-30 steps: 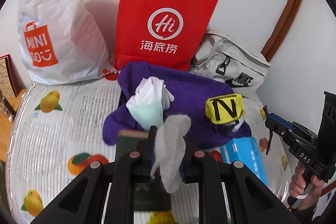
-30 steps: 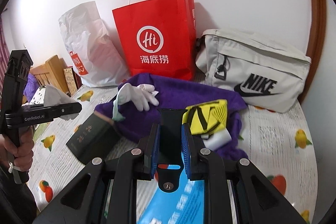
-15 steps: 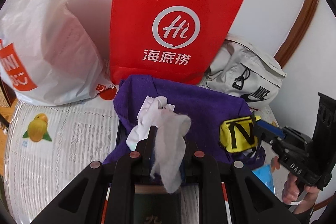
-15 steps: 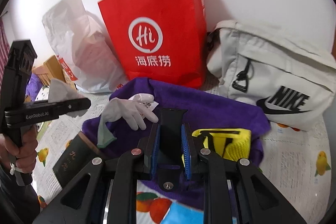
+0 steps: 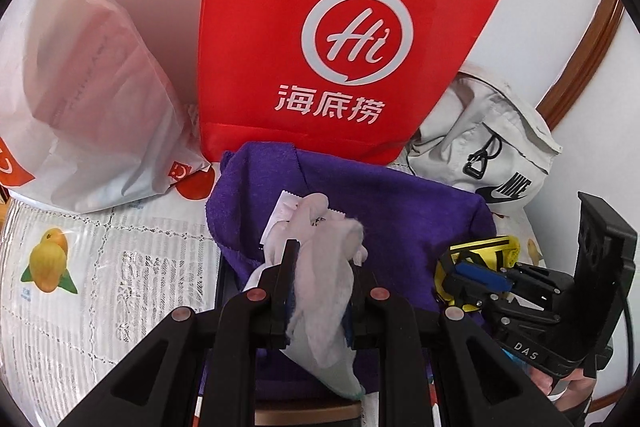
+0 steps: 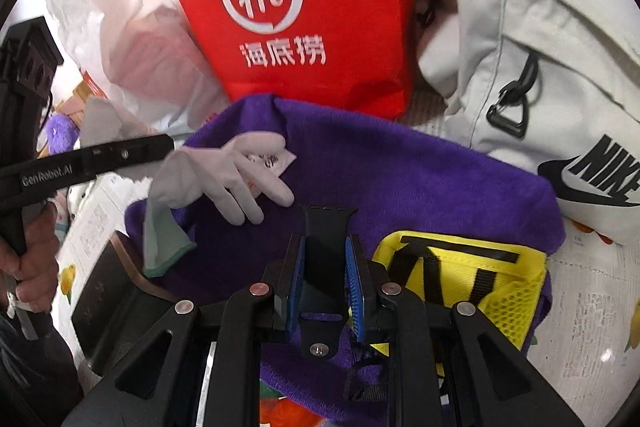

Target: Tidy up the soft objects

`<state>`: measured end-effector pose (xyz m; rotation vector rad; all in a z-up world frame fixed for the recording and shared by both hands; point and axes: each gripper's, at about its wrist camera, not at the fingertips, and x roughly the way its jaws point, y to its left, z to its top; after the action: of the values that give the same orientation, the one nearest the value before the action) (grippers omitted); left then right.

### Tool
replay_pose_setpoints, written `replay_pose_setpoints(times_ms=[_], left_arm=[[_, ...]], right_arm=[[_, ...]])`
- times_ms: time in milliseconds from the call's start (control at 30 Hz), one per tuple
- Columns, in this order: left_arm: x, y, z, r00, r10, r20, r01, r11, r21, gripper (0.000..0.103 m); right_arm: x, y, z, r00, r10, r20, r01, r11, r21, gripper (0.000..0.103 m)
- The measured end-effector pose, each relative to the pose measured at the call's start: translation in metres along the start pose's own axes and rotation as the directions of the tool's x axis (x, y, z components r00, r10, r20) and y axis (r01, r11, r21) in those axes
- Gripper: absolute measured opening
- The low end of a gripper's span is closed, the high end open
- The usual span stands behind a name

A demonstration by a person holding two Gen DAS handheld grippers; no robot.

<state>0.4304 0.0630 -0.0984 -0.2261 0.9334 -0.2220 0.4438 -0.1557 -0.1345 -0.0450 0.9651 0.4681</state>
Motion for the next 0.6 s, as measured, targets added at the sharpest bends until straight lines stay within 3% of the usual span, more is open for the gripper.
replay_pose_setpoints(times_ms=[233, 533, 600], left_arm=[[0.009, -0.001, 0.002, 1.000, 0.002, -0.016, -0.002, 1.000, 0.003, 0.017], [0.022, -0.013, 0.009, 0.999, -0.034, -0.017, 0.035, 0.999, 0.029, 0.017], [0.030, -0.018, 0.013, 0.999, -0.013, -0.032, 0.015, 0.999, 0.042, 0.017]], right_arm=[[0.019, -0.005, -0.001, 0.997, 0.001, -0.080, -0.001, 1.000, 0.005, 0.021], [0.016, -0.004, -0.002, 0.996, 0.029, -0.081, -0.029, 1.000, 0.000, 0.022], [0.008, -0.005, -0.003, 0.996, 0.040, -0.074, -0.039, 0.999, 0.004, 0.024]])
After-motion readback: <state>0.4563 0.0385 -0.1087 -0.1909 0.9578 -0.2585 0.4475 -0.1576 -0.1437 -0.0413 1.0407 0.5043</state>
